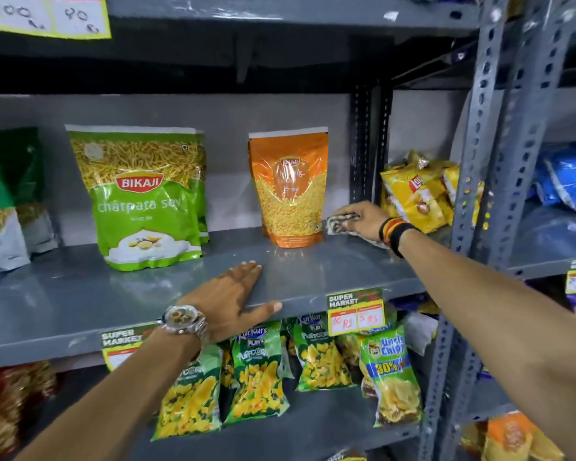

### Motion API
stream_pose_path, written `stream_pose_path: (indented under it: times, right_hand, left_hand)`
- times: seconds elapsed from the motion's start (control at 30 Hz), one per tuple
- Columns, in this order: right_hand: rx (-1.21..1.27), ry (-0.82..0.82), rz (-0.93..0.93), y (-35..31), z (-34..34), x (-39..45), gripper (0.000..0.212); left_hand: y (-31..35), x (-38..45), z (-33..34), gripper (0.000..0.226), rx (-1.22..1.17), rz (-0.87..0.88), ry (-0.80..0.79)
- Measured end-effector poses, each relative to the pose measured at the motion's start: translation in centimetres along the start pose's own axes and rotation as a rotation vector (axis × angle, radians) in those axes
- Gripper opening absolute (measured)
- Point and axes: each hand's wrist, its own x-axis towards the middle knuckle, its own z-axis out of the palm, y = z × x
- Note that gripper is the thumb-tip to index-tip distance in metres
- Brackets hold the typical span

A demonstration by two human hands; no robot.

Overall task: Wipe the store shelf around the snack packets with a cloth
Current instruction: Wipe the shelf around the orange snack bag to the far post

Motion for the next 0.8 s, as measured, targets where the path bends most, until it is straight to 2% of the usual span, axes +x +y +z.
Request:
stream_pose_path:
  times: [0.07, 0.2, 0.3, 0.43, 0.47, 0.57, 0.63, 0.7, 0.8]
  right_hand:
    - [0.006, 0.017, 0.041, 1.1, -0.6, 1.6, 0.033]
    - [0.003, -0.101, 0.131, 2.7, -0.1, 1.6, 0.039]
    - [0.001, -0.151, 0.022, 1.8, 0.8, -1.0, 0.033]
    - [0.062, -0.434, -0.111, -0.2, -1.4, -5.9, 0.031]
    - [0.081, -0.419, -0.103, -0.5, -2.4, -6.6, 0.031]
    - [0.019, -0.118, -0.009, 0.2, -4.5, -7.4, 0.031]
    - [-0.077, -0.011, 0.13, 0.8, -4.1, -8.2, 0.034]
    - [-0.106, -0.008, 0.147, 0.4, -2.6, -10.0, 0.034]
    - [-0.044, -0.184, -0.013, -2.0, -1.4, -13.4, 0.031]
  left_hand:
    - [0.1, 0.1, 0.0, 0.13, -0.007, -0.007, -0.003]
    - [0.1, 0.1, 0.0, 0.127, 0.002, 0.007, 0.0]
    - [0.2, 0.1, -0.1, 0.128, 0.002, 0.01, -0.016]
    - [0.5, 0.0, -0.2, 0.121, 0.002, 0.023, -0.011]
    - [0.5, 0.0, -0.2, 0.116, 0.004, 0.023, -0.006]
    - [0.7, -0.1, -0.5, 0.106, -0.002, 0.012, -0.014]
    - [0.9, -0.2, -0.6, 0.106, -0.008, 0.005, -0.032]
    - [1.1, -0.3, -0.8, 0.109, -0.021, 0.006, -0.047]
    - [1.0, -0.4, -1.0, 0.106, -0.042, 0.016, -0.05]
